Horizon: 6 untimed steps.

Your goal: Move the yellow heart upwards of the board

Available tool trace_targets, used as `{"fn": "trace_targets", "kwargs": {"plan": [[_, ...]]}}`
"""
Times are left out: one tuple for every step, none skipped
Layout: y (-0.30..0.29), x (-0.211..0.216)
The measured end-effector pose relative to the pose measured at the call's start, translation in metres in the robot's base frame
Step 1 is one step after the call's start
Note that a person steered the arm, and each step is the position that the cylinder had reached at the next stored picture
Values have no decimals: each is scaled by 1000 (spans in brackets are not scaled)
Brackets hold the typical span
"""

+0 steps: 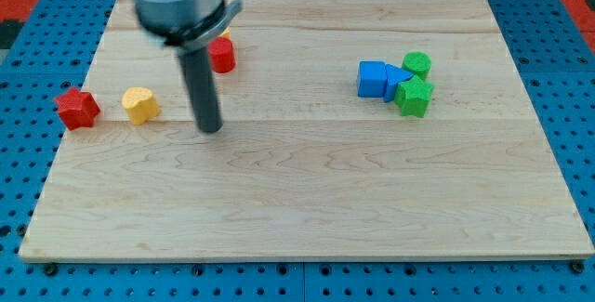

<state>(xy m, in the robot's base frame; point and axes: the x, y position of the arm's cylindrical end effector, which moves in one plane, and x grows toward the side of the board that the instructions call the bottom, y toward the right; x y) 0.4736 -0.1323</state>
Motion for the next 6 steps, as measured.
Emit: {"fn": "trace_targets", "kwargs": {"plan": [[-59,-6],[-58,-32],[-43,-55],[-23,-48],[-32,-23],[-97,-26]]}}
